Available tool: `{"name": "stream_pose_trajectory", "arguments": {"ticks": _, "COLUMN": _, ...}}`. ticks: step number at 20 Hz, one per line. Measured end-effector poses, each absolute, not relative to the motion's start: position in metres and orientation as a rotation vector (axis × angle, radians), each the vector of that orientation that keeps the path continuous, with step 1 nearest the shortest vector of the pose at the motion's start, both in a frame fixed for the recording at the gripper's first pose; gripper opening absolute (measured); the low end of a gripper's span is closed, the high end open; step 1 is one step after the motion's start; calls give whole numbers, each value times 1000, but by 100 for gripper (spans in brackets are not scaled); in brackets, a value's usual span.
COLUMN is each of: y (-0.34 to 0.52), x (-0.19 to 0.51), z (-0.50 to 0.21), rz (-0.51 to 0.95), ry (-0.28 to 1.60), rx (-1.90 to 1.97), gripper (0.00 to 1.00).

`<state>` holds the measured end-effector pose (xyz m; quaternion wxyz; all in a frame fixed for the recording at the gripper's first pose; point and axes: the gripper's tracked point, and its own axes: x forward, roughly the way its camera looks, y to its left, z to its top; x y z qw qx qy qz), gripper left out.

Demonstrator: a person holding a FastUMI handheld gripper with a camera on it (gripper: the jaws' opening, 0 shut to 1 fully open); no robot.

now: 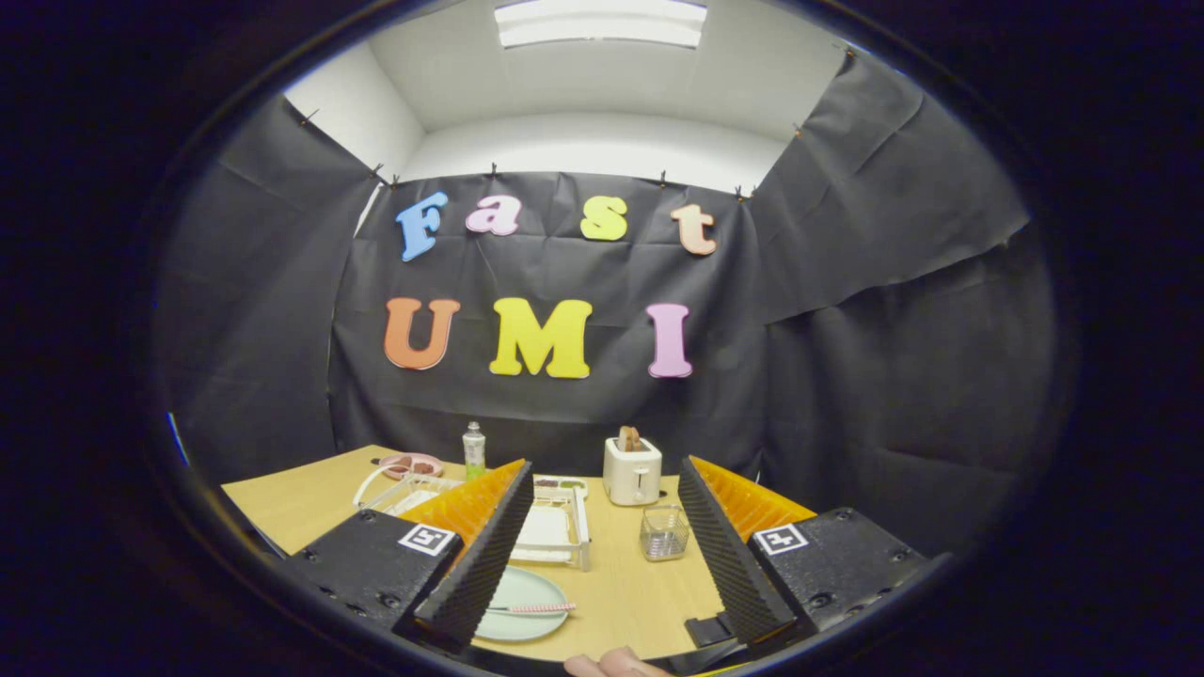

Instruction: Take the plate from the dish rack, then take the spoon from the basket and place it into the plate.

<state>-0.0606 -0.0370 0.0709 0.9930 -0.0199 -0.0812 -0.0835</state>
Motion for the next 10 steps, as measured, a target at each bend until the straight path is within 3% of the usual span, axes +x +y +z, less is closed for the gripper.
{"name": "stream_pose_trajectory", "arguments": {"ticks": 10, "y": -34, "x": -60, "z": 63, "rz": -132, "ry": -162, "rx": 15, "gripper": 100}}
